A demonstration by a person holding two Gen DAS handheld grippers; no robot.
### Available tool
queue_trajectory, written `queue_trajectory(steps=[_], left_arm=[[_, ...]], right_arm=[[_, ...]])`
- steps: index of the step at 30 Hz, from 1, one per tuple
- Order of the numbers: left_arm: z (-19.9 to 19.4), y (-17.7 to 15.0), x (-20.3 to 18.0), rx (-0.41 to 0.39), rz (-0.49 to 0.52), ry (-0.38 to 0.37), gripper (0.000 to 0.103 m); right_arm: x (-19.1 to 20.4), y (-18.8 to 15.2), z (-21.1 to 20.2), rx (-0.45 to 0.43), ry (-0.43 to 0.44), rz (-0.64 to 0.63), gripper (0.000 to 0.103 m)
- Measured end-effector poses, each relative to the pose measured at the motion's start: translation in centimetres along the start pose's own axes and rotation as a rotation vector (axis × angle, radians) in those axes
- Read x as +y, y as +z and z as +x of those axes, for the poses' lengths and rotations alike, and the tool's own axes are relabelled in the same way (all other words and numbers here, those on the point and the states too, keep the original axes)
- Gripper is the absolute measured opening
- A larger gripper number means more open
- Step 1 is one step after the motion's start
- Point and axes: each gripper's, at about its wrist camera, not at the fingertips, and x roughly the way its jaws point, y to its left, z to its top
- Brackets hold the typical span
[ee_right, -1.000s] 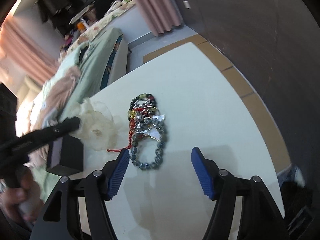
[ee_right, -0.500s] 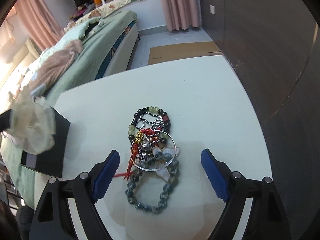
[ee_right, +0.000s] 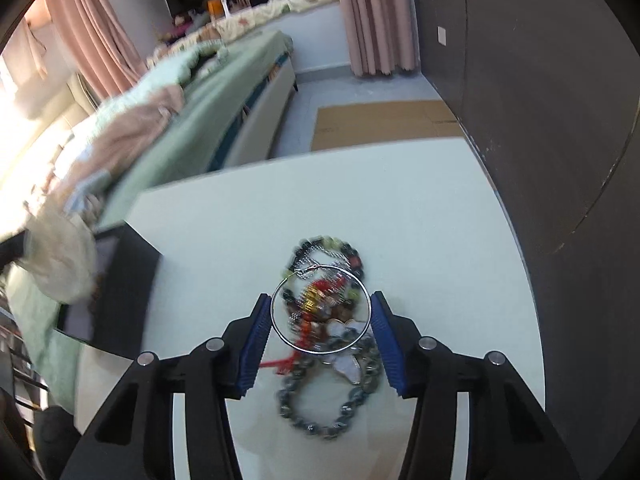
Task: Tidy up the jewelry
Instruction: 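Drop the cloth pouch into the box with the left tool while the right tool drops the silver hoop in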
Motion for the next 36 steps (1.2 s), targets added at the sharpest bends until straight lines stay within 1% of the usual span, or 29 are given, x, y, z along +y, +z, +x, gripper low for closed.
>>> queue_trajectory(steps=[2,3,4,5,6,7,10,12,16,21,26,28,29,30,31,32,34,36], left_arm=[[-0.1,0.0,0.5,0.005,-0.019,0.003,0.004],[-0.1,0.0,1.1,0.009,-0.038,0.011,0.007],[-0.3,-0.2,1.4,0.01,-0.053,0.014,0.02],[-0.4,-0.2,2.0,0.006,-0.07,0.018,0.031],[-0.8,-0.3,2.5,-0.003,-0.085,0.029,0.056],[-1.3,-0.4,3.0,-0.022,-0.1,0.046,0.07],[-2.5,-0.6,4.2,-0.046,-0.121,0.058,0.076],[-3.0,-0.7,4.9,-0.052,-0.132,0.066,0.077],[-4.3,-0.9,6.2,-0.076,-0.151,0.086,0.089],[-5.5,-1.0,7.7,-0.089,-0.183,0.111,0.094],[-7.2,-1.2,9.1,-0.112,-0.205,0.137,0.095],[-7.8,-1.3,9.7,-0.122,-0.213,0.145,0.095],[-8.1,-1.3,9.9,-0.127,-0.219,0.15,0.095],[-8.2,-1.4,10.1,-0.129,-0.225,0.153,0.095],[-8.4,-1.4,10.3,-0.131,-0.229,0.154,0.095],[-8.6,-1.5,10.5,-0.134,-0.234,0.154,0.095],[-8.7,-1.6,10.6,-0.136,-0.232,0.156,0.095],[-8.7,-1.7,10.6,-0.134,-0.228,0.158,0.095]], right_arm=[[0.4,0.2,-0.9,-0.02,0.017,0.003,0.049],[0.6,0.2,-1.2,-0.027,0.027,0.0,0.049],[1.0,0.2,-1.6,-0.034,0.039,-0.005,0.049],[1.6,0.3,-2.1,-0.044,0.056,-0.013,0.049],[2.0,0.4,-2.5,-0.052,0.066,-0.021,0.049],[2.7,0.5,-2.9,-0.061,0.079,-0.033,0.049],[4.7,0.9,-3.6,-0.076,0.115,-0.053,0.049],[5.9,1.0,-3.9,-0.08,0.143,-0.057,0.049],[8.8,1.2,-4.2,-0.079,0.189,-0.094,0.049],[13.1,1.6,-3.8,-0.066,0.245,-0.158,0.049],[16.8,1.8,-3.0,-0.046,0.293,-0.205,0.049],[18.0,2.1,-2.5,-0.03,0.334,-0.209,0.052],[18.5,2.2,-2.1,-0.016,0.36,-0.212,0.058],[18.9,2.3,-1.6,-0.002,0.383,-0.217,0.085],[18.9,2.3,-1.3,-0.009,0.375,-0.216,0.094],[18.8,2.3,-1.0,-0.007,0.359,-0.21,0.095],[18.1,2.3,-0.8,0.015,0.366,-0.171,0.095],[17.2,2.1,-1.1,0.005,0.359,-0.152,0.095]])
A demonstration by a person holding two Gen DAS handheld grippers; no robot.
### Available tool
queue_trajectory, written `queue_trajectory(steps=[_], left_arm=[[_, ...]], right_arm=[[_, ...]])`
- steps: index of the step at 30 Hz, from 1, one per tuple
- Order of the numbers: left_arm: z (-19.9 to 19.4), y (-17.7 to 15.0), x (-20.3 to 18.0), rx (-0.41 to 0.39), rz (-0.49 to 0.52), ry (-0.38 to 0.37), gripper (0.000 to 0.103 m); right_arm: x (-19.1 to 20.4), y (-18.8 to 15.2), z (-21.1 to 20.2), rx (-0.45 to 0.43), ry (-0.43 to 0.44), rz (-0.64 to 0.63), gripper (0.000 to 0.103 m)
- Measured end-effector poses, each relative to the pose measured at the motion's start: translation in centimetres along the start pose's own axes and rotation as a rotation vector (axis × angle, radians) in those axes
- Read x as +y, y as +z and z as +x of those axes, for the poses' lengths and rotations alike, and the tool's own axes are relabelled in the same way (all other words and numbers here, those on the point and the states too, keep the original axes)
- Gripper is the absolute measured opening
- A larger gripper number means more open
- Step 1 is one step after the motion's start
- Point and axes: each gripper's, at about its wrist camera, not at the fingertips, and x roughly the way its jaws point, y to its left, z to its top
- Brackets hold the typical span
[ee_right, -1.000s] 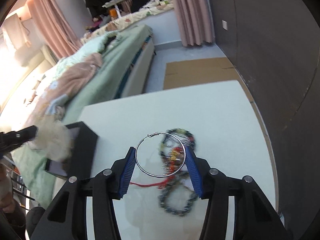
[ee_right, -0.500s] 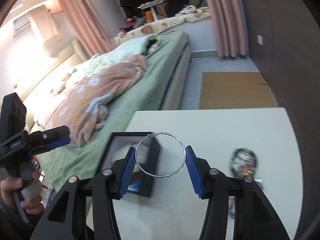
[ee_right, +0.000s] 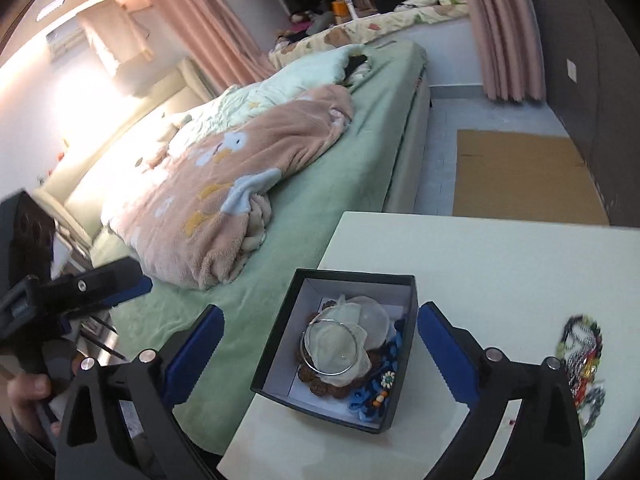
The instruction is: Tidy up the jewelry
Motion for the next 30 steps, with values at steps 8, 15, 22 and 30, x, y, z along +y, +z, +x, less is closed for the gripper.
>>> queue_trajectory(steps=[8,15,22,30], left_arm=[[1.5,-0.6,-1.5,0.029,0.017,-0.031,0.095],[3.1,-1.5,-4.6,0.068,0.071,-0.069,0.095],[4.8,-2.3,-8.3,0.101,0.143,-0.095,0.095],[7.0,-3.8,-12.7,0.154,0.232,-0.146,0.095]], right_arm=[[-3.4,-1.4,-4.1,-0.046,-0.115,0.052,0.095],[-7.2,-3.3,-8.4,-0.079,-0.21,0.125,0.095],[-11.6,-6.0,-11.6,-0.132,-0.293,0.243,0.095],[-15.8,-10.1,-13.2,-0.177,-0.369,0.363,0.095]])
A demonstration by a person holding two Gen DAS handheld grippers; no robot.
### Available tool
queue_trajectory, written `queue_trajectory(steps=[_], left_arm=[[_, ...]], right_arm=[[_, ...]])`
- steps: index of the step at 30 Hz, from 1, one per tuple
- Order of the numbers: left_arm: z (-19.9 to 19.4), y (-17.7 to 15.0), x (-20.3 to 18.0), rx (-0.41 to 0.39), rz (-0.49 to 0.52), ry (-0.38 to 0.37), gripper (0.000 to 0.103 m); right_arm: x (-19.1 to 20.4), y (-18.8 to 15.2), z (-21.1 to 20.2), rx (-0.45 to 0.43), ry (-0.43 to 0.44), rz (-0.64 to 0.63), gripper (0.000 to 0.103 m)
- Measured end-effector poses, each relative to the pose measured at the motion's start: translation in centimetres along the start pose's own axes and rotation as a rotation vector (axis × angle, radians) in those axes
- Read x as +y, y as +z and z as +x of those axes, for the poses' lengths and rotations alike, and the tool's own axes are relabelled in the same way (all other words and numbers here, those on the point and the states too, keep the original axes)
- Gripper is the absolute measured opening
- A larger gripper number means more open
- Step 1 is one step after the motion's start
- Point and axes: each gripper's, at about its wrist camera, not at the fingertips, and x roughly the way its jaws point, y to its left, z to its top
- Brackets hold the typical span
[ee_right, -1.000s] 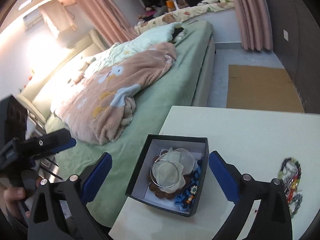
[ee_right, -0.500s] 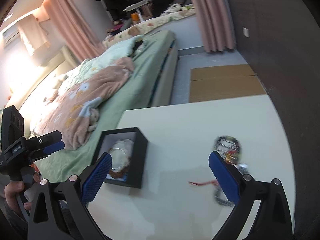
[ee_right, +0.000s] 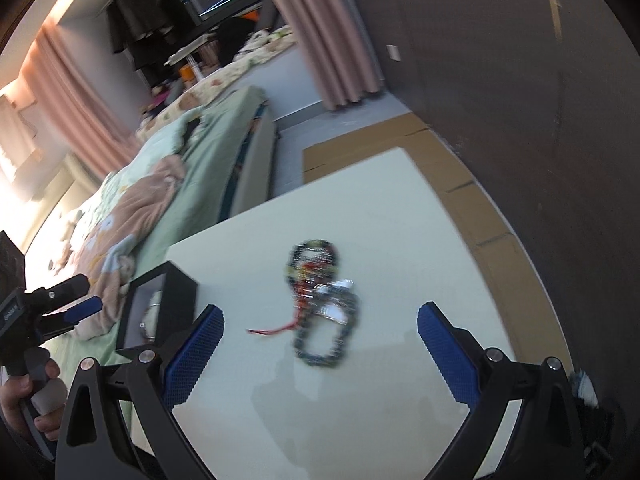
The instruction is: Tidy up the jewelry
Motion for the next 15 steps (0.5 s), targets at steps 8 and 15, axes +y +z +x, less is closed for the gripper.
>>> queue_trajectory(steps=[8,15], left_arm=[[2.7,0.5,-4.3,0.039,0.098,-0.046,0.093],[6.5,0.4,-7.7,0.116,0.152,-0.099,0.075]], right_arm=[[-3.3,-1.7,-0.5,-0.004,-0.074,0.101,0.077],[-4.9,-1.6,-0.2,0.002,-0.099,0.169,0.062]])
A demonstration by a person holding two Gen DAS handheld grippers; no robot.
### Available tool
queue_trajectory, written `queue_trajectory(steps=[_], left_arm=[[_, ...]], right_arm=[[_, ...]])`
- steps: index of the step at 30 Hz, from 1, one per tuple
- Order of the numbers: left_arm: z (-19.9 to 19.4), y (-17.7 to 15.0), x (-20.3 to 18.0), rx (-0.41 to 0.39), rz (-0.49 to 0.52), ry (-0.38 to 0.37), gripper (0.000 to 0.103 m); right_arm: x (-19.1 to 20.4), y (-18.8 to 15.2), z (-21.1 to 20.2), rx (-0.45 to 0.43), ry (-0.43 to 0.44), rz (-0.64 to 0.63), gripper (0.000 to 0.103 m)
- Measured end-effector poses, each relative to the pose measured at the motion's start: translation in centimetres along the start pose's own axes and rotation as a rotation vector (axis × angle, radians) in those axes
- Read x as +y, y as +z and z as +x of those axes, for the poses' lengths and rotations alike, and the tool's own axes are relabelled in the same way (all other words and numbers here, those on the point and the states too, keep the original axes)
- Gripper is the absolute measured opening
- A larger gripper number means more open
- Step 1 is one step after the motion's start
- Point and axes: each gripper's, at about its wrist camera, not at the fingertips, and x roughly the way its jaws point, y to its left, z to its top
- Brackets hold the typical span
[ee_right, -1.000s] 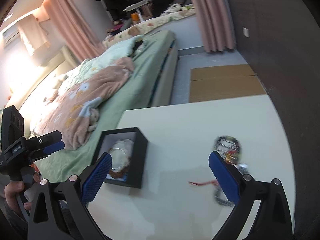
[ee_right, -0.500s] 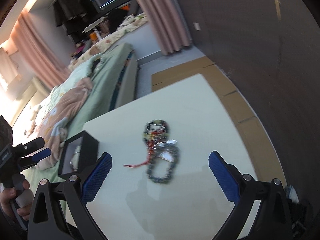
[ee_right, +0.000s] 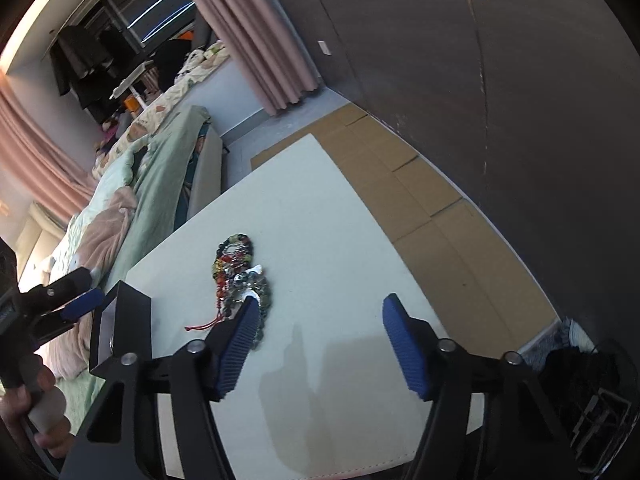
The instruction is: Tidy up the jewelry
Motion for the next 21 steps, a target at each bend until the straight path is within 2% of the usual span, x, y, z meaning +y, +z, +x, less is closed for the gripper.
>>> queue_trajectory(steps=[2,4,7,9,15,21], left_arm=[[1.2,0.0,-0.6,0.014,0.009,-0.008,0.069],[2.6,0.2,-1.0,0.038,0.009,-0.021,0.057],[4.6,0.3,-1.3,0.074,-0.007,-0.035,0.047],[5.7,0.4,-1.2,0.091,-0.021,-0.042,0.047],[8.1,0.8,-1.5,0.126,-0.032,-0.044,0.037],[9.9,1.2,-1.3,0.152,-0.041,-0.018,0.035]], right_arm=[[-0.1,0.0,0.1,0.004,0.002,0.006,0.062],[0.0,0.0,0.2,0.006,-0.003,-0.001,0.061],[0.0,0.2,0.1,-0.005,-0.013,0.002,0.06],[-0.2,0.2,0.2,-0.001,-0.007,0.008,0.06],[-0.7,0.4,0.9,0.027,0.007,0.021,0.058],[-0.6,0.4,1.5,0.065,0.028,0.023,0.057]])
